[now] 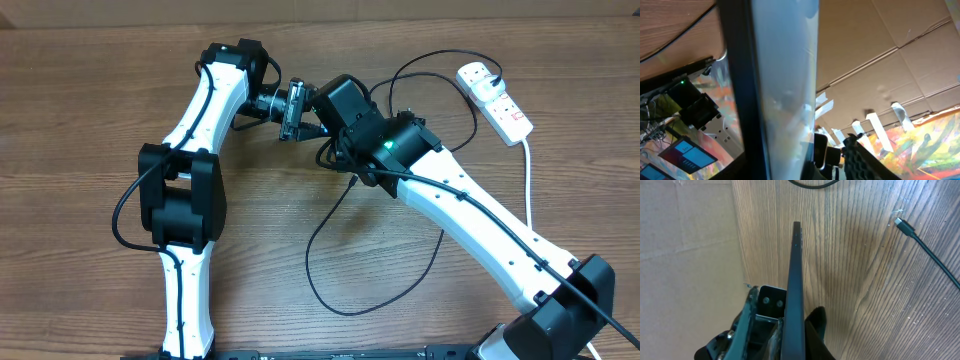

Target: Plug charger to phone and switch on socket

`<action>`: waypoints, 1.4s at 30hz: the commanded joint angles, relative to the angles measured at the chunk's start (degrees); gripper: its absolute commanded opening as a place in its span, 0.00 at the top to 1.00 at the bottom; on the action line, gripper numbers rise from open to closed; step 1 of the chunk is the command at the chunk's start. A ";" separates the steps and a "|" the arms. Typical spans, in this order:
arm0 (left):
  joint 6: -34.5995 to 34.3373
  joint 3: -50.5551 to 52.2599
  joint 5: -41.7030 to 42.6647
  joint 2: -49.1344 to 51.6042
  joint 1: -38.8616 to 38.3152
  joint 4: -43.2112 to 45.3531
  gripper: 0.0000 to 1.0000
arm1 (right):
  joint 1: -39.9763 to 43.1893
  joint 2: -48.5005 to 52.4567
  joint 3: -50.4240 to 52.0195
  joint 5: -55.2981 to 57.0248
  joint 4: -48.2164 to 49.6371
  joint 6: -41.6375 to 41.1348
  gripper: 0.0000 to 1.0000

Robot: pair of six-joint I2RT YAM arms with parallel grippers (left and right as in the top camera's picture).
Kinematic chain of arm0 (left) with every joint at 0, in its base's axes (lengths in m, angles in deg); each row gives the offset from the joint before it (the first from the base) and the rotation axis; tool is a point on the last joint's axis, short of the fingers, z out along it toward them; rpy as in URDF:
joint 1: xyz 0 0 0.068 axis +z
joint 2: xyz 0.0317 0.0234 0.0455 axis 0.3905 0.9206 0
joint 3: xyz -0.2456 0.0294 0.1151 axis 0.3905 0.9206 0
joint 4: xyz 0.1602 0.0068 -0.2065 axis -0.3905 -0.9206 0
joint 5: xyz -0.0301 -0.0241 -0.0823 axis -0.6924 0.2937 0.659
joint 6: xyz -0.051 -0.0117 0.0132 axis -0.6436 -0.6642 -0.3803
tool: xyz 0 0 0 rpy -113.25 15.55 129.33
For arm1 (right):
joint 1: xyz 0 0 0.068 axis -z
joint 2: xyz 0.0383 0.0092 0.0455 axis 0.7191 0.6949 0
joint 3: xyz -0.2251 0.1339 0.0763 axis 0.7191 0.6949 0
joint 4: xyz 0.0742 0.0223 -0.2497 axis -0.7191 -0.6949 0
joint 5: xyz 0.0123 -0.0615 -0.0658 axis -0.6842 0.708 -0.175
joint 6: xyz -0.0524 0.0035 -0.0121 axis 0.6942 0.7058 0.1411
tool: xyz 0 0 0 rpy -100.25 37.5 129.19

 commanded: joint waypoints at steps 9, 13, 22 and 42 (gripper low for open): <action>-0.44 -1.11 0.72 0.07 0.26 0.00 0.68 | -0.26 -0.33 -1.79 -0.70 0.87 -7.98 0.88; -0.44 -1.11 0.72 0.07 0.28 0.00 0.76 | -0.26 -0.33 -1.79 -1.25 1.31 -7.98 0.87; -0.61 -1.11 0.72 0.07 0.28 0.11 0.96 | -0.24 -0.33 -1.79 -1.22 1.31 0.61 0.84; 26.77 -3.15 -20.35 -2.71 2.25 10.82 0.96 | 0.96 -12.26 -1.79 -6.80 -6.71 70.25 0.00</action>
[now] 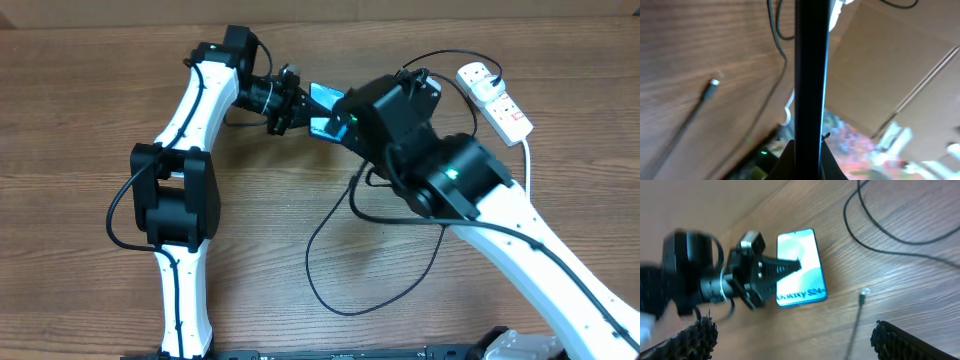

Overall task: Plug charger to phone and switch on socket
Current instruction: 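Move the right gripper down over the black USB-C plug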

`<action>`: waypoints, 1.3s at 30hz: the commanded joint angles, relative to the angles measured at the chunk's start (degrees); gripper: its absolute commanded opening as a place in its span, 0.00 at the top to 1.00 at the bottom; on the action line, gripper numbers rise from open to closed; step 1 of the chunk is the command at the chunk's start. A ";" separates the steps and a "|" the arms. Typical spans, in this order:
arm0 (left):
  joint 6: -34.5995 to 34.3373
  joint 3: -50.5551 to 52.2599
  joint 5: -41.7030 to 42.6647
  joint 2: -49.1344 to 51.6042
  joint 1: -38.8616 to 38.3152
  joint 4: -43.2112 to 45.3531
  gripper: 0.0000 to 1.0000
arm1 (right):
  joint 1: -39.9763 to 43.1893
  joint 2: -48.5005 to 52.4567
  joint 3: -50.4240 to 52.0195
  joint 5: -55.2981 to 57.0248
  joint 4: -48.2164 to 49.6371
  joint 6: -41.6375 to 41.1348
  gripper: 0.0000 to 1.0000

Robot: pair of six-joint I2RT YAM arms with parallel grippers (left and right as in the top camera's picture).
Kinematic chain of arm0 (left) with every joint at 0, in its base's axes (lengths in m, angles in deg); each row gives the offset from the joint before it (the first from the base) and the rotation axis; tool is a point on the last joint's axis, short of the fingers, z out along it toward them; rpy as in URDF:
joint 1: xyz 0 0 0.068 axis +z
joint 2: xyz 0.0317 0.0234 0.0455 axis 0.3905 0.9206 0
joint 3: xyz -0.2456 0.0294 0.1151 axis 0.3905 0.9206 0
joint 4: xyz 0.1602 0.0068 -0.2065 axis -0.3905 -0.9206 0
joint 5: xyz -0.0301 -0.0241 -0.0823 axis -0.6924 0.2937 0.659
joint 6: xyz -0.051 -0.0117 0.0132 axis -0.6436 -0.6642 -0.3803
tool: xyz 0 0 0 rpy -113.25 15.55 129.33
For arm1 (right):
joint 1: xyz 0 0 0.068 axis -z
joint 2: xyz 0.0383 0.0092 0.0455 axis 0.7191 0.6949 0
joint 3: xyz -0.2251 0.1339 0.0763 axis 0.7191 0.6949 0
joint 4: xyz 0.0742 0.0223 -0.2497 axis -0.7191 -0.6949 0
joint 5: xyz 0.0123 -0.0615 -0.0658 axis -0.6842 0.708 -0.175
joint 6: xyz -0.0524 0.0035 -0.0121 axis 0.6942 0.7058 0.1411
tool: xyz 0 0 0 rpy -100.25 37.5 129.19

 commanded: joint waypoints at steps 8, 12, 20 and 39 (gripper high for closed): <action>8.41 -7.80 -39.82 -17.77 -0.66 -4.00 0.96 | 14.23 3.69 -1.29 -33.40 -4.24 20.11 0.00; 2.99 -7.80 -56.39 -24.63 -0.63 -4.76 0.96 | 16.96 4.09 -0.55 -37.11 -1.75 19.87 0.03; 2.78 -7.17 -64.28 -26.51 -0.52 -9.53 0.96 | 13.79 9.25 3.04 -23.85 -4.00 6.64 0.17; 2.62 -5.53 -63.87 -26.27 -0.55 -12.04 0.96 | 8.90 32.85 3.04 -22.08 -3.61 0.98 0.54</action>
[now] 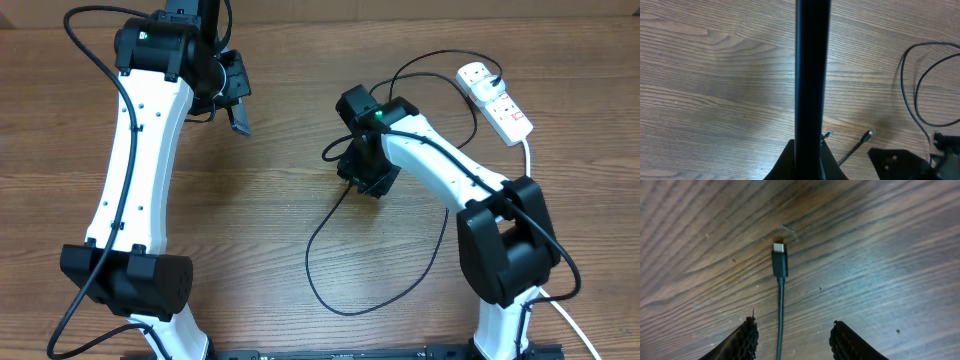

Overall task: Plug charger to phone and switch on socket
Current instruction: 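Move the right gripper down over the black USB-C plug, then grasp the USB-C plug with the right gripper and lift it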

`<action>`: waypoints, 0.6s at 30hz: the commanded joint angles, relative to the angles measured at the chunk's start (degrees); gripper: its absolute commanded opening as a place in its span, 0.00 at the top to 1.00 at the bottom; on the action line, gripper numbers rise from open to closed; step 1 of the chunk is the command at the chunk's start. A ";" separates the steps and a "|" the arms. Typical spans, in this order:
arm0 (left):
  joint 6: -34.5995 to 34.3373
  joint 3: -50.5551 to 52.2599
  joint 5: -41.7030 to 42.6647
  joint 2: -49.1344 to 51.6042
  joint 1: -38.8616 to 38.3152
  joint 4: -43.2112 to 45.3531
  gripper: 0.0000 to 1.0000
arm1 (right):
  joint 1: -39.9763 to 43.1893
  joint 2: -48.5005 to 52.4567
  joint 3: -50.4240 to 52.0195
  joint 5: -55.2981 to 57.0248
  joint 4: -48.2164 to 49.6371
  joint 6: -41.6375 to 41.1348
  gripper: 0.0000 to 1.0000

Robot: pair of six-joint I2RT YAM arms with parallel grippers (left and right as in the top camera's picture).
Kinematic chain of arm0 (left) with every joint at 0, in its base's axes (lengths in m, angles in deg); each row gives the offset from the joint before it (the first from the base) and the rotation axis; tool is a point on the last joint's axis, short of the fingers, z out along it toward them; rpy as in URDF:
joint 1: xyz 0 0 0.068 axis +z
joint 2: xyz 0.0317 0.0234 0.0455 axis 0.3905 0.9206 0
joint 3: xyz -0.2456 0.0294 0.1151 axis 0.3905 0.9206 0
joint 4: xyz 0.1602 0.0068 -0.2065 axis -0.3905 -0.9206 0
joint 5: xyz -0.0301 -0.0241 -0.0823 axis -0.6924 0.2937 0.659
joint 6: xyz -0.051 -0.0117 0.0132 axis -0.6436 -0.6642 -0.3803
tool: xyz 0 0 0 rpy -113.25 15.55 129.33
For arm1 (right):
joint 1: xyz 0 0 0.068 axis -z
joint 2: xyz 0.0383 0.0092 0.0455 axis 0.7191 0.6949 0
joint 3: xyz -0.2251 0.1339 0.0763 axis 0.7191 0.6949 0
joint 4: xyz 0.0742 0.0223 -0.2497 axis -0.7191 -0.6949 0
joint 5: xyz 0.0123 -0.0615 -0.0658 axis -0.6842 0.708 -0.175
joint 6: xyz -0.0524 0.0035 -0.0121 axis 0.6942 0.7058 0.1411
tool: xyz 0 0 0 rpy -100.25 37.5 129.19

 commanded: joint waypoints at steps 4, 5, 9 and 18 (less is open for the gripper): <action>-0.66 -0.50 -0.35 -0.87 -0.13 0.28 0.96 | -2.97 3.65 -0.26 1.73 1.42 -0.76 0.56; -0.63 -0.50 -0.37 -0.87 -0.13 0.22 0.96 | -3.23 3.72 -0.26 2.16 1.46 -0.90 0.57; -0.63 -0.50 -0.35 -0.87 -0.13 -0.24 0.96 | -3.30 3.82 -0.26 2.86 2.51 -1.40 0.59; -0.66 -0.50 -0.33 -0.87 -0.13 -0.20 0.96 | -3.30 4.04 -0.24 7.10 3.21 -2.45 0.61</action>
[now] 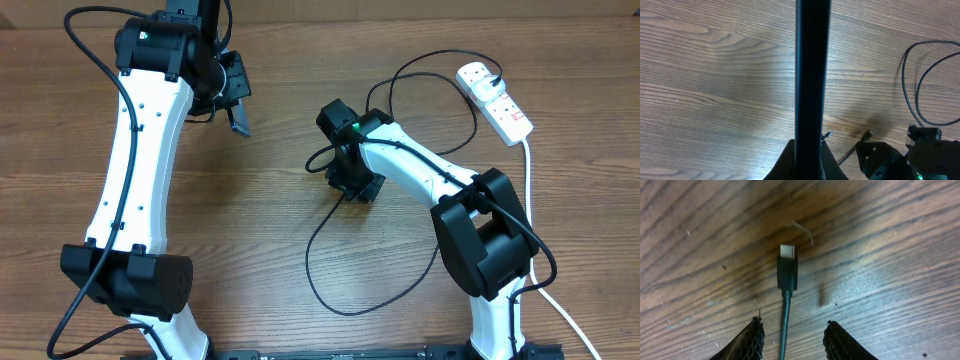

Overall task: Plug charger to phone and switch on socket
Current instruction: 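Grasp the USB-C plug with the right gripper and lift it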

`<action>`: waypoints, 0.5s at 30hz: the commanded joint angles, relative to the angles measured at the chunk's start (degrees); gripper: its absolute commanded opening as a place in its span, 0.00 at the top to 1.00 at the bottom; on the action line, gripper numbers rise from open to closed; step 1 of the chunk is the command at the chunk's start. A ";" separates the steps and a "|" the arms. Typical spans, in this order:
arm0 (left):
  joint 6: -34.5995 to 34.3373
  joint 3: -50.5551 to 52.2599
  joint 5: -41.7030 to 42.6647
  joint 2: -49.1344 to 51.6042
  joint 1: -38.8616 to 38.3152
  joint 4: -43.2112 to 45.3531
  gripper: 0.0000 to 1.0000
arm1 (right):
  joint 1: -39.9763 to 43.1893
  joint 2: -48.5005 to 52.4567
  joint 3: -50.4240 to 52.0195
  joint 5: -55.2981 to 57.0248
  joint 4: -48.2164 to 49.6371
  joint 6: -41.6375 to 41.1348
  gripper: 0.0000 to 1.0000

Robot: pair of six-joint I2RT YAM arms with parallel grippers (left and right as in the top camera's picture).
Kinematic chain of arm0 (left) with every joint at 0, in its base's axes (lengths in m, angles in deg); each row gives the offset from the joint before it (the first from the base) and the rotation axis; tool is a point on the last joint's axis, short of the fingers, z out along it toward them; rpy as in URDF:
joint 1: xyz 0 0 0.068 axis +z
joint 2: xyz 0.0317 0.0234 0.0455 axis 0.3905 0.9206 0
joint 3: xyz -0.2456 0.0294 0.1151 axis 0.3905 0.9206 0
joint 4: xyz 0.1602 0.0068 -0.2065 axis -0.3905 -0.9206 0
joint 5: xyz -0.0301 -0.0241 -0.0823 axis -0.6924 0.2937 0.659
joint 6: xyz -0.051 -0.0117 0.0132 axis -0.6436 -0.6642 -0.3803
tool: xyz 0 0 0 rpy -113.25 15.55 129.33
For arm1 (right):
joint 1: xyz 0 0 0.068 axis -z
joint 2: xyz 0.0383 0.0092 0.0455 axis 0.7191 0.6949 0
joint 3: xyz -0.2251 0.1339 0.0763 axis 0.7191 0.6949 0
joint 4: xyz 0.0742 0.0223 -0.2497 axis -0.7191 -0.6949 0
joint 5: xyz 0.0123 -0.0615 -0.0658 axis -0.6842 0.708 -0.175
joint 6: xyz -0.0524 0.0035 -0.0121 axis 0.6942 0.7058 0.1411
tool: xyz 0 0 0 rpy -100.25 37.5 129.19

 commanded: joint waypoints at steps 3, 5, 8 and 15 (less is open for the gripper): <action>-0.66 -0.50 -0.35 -0.87 -0.13 0.22 0.96 | 0.22 0.13 -0.22 2.29 1.18 -0.66 0.61; -0.66 -0.50 -0.35 -0.87 -0.13 0.24 0.96 | 0.22 0.13 -0.22 2.32 1.38 -0.66 0.61; -0.66 -0.50 -0.35 -0.87 -0.13 0.22 0.96 | 0.22 0.13 -0.22 2.34 1.40 -0.68 0.61; -2.14 -0.50 -0.35 -0.87 -0.13 0.26 0.96 | 0.22 1.60 -0.11 2.75 1.64 -0.66 0.61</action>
